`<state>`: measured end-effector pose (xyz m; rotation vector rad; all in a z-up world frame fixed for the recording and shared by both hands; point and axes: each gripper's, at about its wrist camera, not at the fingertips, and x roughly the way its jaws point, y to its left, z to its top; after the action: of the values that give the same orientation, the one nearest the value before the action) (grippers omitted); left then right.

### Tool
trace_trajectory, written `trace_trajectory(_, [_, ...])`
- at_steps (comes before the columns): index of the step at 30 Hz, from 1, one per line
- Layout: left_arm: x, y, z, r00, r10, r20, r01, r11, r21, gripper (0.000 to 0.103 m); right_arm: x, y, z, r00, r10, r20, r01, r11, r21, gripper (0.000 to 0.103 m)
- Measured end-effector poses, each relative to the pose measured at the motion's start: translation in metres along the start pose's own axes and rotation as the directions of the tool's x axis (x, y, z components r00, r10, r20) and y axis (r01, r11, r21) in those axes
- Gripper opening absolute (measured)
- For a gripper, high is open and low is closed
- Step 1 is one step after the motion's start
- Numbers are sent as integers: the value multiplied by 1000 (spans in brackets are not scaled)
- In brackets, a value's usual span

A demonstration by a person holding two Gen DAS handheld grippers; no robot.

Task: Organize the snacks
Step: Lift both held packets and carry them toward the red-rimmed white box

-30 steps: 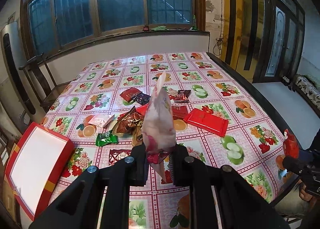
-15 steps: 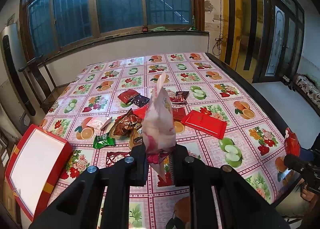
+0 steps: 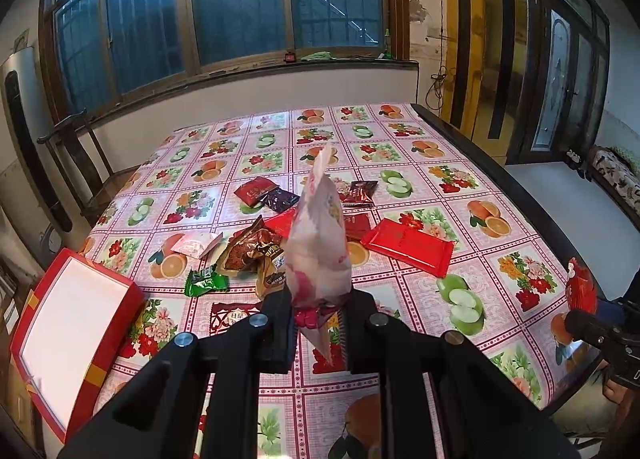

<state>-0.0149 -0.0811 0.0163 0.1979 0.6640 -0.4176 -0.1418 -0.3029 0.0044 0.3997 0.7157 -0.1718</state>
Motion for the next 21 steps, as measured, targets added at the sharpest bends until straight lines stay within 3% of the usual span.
trace_trajectory(11, [-2,8,0,1000,12,12,-12,1000,-13,16,5,4,1,1000,10,-10,-10,1000,-7,60])
trace_trajectory(21, [-26,77,-1,991,112,69,-105,989,-105,16,21,60,17,998,47,-29,-50,993,-109,60])
